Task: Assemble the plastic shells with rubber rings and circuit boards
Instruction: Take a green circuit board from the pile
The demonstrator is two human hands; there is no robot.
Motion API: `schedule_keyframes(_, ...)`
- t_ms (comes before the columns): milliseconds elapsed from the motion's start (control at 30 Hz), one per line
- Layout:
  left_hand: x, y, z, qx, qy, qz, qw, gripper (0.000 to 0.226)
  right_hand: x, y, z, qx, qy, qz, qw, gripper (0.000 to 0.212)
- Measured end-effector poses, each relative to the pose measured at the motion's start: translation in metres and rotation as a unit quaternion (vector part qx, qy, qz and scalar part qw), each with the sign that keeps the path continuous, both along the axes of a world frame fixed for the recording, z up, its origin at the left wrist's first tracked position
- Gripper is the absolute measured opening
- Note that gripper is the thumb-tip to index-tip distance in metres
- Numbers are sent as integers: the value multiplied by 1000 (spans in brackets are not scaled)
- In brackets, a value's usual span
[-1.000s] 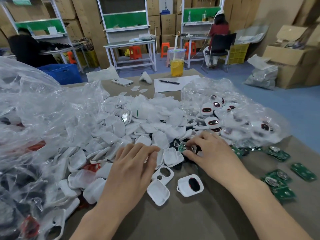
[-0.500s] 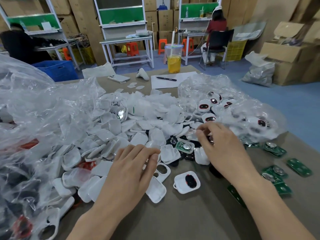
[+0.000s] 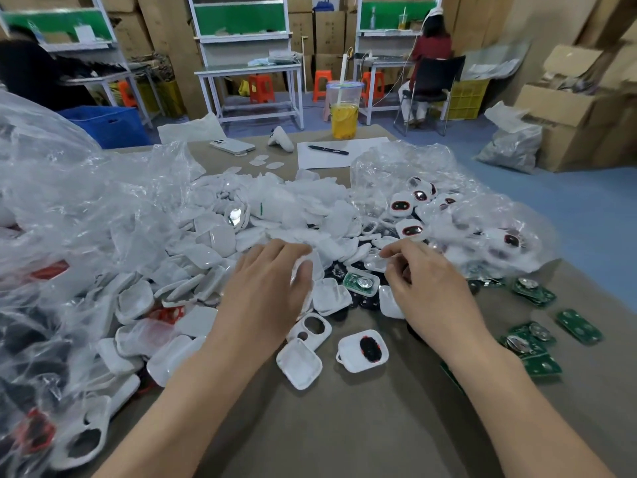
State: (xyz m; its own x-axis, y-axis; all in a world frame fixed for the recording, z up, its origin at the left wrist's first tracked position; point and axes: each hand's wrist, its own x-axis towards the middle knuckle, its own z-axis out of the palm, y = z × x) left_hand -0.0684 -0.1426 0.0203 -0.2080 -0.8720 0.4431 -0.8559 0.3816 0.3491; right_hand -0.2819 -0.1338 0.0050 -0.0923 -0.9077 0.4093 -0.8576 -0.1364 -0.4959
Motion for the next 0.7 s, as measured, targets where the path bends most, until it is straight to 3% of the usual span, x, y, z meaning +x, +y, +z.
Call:
schedule_keyframes(200, -21, -29, 1, 85, -108, 21, 990, 45, 1, 2, -2, -11, -11, 20, 1000, 16)
schedule_keyframes(500, -13, -24, -9, -25, -60, 8, 998, 14, 3, 0, -3, -16, -24, 28, 999, 17)
schedule_keyframes(633, -6, -7, -6, -72, 58, -21, 996, 4, 3, -1, -4, -8, -51, 49, 997, 18)
schedule_keyframes(700, -2, 5, -6, -21, 179, -44, 983, 8, 5, 1, -1, -13, -109, 82, 991, 17)
